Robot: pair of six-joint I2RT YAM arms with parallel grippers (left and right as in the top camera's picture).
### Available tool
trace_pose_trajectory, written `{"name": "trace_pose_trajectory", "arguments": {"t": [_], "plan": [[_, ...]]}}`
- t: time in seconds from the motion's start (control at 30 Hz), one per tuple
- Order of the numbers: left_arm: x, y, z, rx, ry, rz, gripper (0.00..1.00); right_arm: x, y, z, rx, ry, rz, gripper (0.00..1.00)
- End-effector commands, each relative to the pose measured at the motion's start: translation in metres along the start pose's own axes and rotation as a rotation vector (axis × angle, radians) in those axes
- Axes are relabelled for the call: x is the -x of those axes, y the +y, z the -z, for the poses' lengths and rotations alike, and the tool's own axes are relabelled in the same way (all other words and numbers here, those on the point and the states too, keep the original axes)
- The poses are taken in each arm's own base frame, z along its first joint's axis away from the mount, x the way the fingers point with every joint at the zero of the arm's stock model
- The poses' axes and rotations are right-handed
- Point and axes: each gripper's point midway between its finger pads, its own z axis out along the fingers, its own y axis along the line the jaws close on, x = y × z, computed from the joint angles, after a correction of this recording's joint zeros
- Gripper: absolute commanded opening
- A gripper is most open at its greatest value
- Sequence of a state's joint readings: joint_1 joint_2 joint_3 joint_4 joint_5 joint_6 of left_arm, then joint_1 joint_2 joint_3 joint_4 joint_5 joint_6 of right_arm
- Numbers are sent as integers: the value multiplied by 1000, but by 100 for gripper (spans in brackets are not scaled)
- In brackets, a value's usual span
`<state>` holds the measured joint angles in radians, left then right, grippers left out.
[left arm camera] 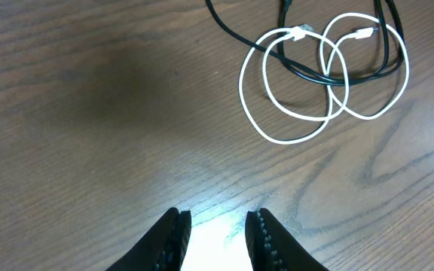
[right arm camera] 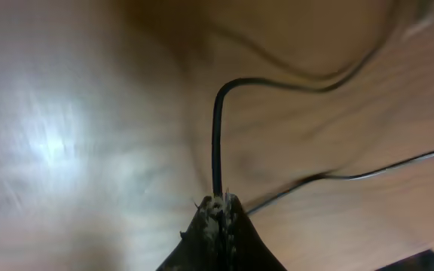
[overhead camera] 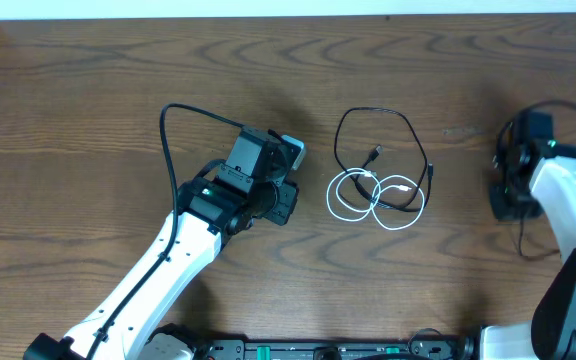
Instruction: Untangle cables
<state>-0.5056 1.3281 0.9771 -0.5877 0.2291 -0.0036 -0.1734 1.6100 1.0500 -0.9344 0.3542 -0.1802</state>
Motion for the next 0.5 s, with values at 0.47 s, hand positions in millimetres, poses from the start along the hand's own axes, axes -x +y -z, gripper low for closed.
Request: {"name": "trace_pose_trajectory", "arguments": {"t": [0.47], "plan": [[-1,3,3,16,9,14,30,98,-173,106,-372,-456,-500,1]]}}
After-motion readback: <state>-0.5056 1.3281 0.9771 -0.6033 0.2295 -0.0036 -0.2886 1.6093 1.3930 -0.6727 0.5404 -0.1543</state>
